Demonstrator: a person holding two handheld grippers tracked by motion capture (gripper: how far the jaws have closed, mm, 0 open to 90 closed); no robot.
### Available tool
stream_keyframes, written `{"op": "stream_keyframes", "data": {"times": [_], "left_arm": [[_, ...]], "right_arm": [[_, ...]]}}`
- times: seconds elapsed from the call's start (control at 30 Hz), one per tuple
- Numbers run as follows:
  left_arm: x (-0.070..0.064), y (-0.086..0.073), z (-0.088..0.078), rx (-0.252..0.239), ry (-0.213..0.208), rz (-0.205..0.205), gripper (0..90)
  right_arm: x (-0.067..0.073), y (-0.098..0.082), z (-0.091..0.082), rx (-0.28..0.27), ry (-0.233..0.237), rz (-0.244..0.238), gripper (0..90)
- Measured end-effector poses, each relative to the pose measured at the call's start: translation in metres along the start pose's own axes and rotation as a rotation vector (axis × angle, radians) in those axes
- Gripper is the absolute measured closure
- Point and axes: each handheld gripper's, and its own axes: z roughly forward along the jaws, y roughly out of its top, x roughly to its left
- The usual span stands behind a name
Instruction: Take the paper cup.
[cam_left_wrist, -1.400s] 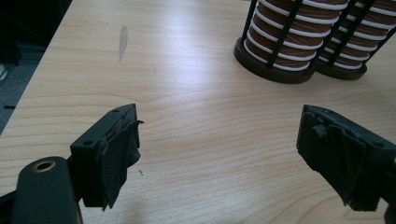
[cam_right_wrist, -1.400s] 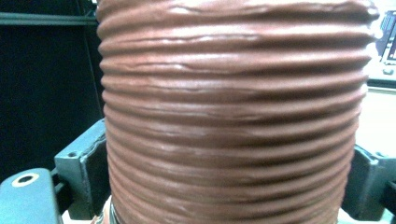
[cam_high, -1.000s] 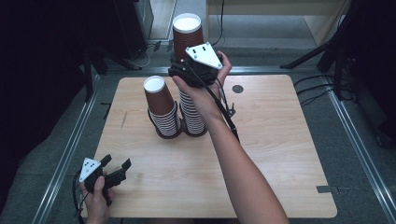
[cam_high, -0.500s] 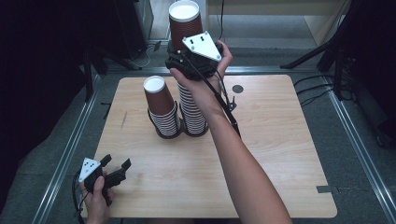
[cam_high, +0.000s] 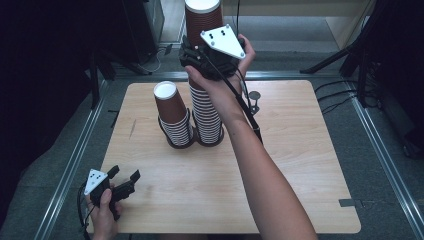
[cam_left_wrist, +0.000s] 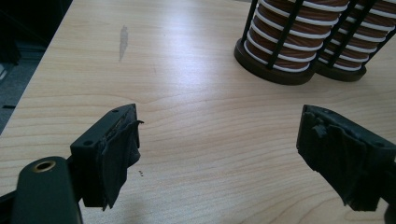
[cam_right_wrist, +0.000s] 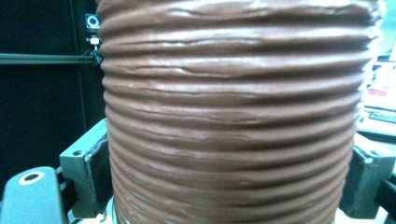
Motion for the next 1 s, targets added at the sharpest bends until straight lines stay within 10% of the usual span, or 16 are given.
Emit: {"op": "stream_keyframes", "data": {"times": [1.0], "left_arm": [[-0.001,0.000,0.001,0.000,0.002,0.009,13.1]], "right_arm": [[-0.040,0.002,-0.027,-0.016,-0.063,0.015,11.2]]}}
